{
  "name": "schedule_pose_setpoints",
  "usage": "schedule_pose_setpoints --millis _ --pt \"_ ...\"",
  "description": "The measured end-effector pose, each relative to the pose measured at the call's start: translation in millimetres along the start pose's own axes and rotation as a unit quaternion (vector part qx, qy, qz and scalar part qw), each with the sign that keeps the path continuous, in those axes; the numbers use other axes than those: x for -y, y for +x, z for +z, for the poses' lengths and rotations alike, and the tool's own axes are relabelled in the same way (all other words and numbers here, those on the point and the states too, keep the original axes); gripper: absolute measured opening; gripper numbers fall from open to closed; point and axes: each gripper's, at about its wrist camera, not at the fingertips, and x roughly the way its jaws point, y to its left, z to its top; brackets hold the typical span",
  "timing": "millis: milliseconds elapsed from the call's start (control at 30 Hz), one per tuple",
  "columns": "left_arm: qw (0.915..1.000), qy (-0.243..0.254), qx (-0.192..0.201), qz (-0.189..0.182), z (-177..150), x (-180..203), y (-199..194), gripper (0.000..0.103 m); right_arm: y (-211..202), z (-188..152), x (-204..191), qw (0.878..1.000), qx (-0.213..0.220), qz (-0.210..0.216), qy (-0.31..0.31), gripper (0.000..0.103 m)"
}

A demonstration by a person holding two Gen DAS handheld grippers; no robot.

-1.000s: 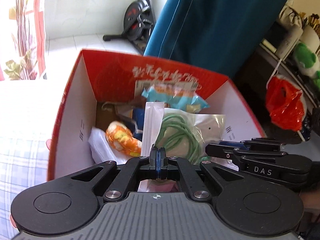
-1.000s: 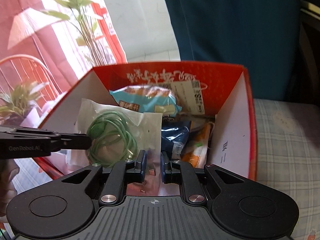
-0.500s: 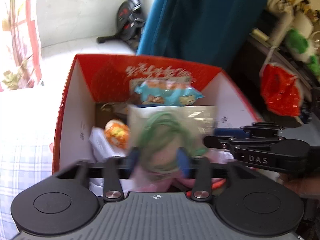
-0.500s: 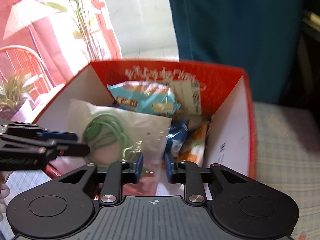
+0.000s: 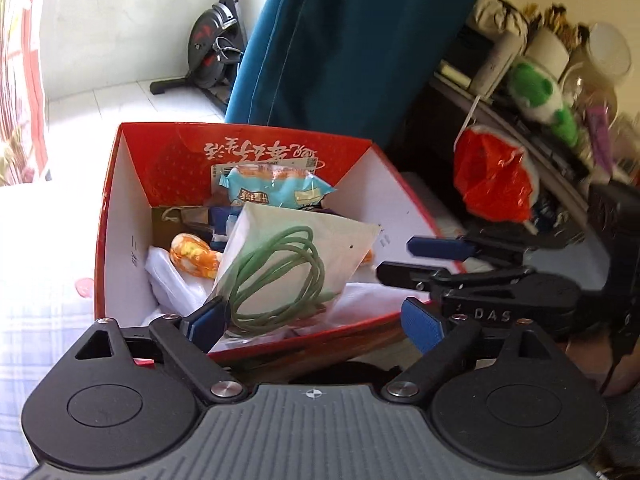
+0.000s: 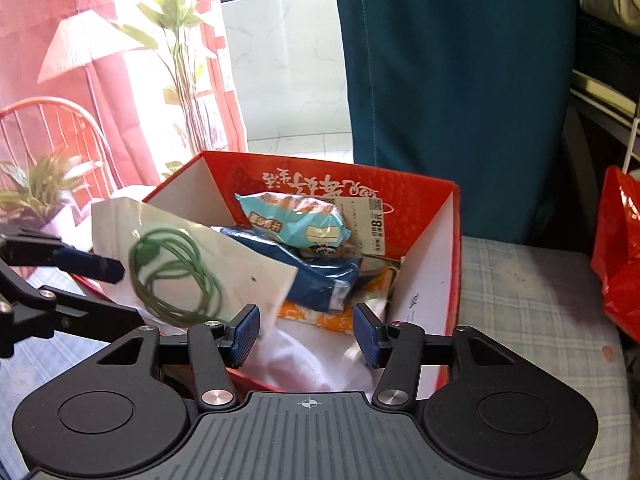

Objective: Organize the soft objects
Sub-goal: 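Press the cable bag down into the box with both grippers, then withdraw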

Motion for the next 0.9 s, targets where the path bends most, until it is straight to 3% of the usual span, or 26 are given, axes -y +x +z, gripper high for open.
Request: schedule_pose_setpoints --millis 267,400,533,733,900 --pt "0.9996 -0.028 0.002 0.007 0.3 -10.7 8.9 0.088 20.2 6.8 -10.9 0.999 0.001 0.024 0.049 0.045" --pt "0.9991 -0.042 -0.003 0.002 3.9 -23.5 17.8 0.087 41.7 7.9 -11.7 0.998 -0.015 0.018 0.063 0.045" --pt "0.9977 -0.066 -0.007 -0.013 6.1 -39.6 27.6 0.076 60.1 5.3 -9.3 0.996 -0.033 0.027 0.078 0.045" --pt "0.9970 -0.073 -0.015 -0.020 7.7 -44.5 42.1 0.073 75.2 3.4 -7.9 0.995 -0.057 0.029 0.083 0.044" --pt "0.9962 -0.080 -0.019 -0.028 8.7 -47.8 44.9 0.073 84.9 7.5 -8.5 0.994 -0.079 0.020 0.068 0.024"
